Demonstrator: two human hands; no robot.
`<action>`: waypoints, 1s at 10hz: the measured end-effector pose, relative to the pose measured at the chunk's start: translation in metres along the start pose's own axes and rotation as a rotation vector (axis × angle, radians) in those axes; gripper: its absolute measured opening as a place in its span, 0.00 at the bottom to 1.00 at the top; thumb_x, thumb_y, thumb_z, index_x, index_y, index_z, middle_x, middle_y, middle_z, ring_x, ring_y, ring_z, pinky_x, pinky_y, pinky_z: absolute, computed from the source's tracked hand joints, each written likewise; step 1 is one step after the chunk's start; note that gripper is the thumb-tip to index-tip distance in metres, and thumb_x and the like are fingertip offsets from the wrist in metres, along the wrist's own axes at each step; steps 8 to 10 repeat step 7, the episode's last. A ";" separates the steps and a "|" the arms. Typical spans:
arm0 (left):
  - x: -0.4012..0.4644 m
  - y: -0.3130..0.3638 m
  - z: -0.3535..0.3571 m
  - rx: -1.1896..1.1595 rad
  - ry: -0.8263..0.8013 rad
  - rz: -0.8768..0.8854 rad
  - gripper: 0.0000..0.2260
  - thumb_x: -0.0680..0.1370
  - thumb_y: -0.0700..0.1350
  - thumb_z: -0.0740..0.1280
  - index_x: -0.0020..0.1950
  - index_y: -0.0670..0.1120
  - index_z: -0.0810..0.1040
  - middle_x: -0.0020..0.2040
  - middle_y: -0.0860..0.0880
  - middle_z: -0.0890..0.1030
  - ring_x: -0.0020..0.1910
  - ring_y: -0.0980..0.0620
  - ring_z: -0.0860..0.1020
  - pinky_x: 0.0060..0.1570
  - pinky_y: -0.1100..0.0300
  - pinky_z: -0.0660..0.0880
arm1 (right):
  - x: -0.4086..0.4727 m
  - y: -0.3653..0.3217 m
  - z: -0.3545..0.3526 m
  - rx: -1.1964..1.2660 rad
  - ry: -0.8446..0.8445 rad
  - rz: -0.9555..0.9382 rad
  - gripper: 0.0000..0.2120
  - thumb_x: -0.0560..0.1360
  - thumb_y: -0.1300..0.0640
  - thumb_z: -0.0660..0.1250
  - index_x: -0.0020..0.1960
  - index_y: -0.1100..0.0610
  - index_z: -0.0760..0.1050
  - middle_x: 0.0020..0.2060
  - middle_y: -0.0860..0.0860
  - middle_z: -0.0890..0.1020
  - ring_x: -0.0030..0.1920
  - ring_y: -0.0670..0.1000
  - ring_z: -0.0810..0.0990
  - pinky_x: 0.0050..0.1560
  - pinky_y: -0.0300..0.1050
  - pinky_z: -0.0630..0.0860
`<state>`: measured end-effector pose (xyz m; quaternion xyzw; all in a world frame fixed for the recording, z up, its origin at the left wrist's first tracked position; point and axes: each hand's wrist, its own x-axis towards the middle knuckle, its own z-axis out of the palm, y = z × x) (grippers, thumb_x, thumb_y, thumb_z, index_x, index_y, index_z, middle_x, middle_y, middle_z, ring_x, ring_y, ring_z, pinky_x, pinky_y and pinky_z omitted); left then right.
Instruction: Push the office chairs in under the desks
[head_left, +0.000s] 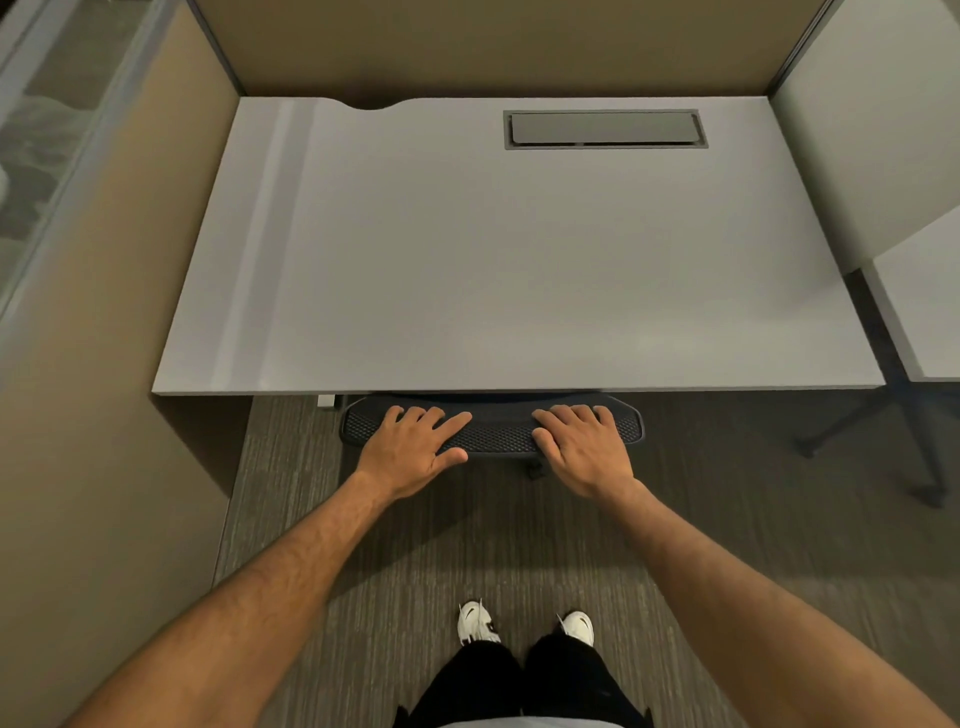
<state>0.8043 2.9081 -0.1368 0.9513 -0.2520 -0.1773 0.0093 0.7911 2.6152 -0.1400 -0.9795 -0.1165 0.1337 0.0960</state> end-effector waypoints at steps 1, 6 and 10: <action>-0.002 -0.008 0.003 0.010 -0.007 0.008 0.38 0.78 0.72 0.33 0.82 0.56 0.57 0.71 0.45 0.75 0.68 0.43 0.74 0.67 0.41 0.68 | 0.003 -0.005 0.004 -0.014 -0.012 0.004 0.31 0.82 0.36 0.36 0.71 0.45 0.70 0.63 0.47 0.79 0.63 0.52 0.75 0.68 0.58 0.66; 0.003 0.016 -0.032 -0.129 -0.021 0.025 0.39 0.80 0.70 0.40 0.83 0.47 0.54 0.83 0.46 0.58 0.82 0.50 0.50 0.80 0.52 0.42 | -0.021 0.014 -0.025 0.181 -0.023 0.027 0.33 0.84 0.37 0.41 0.83 0.53 0.41 0.83 0.51 0.44 0.81 0.50 0.39 0.80 0.49 0.39; 0.020 0.060 -0.054 -0.118 0.043 0.102 0.38 0.81 0.69 0.40 0.84 0.47 0.51 0.84 0.47 0.54 0.82 0.52 0.46 0.80 0.54 0.40 | -0.048 0.035 -0.043 0.186 0.097 0.084 0.33 0.84 0.36 0.40 0.83 0.53 0.40 0.82 0.50 0.43 0.81 0.48 0.37 0.79 0.47 0.38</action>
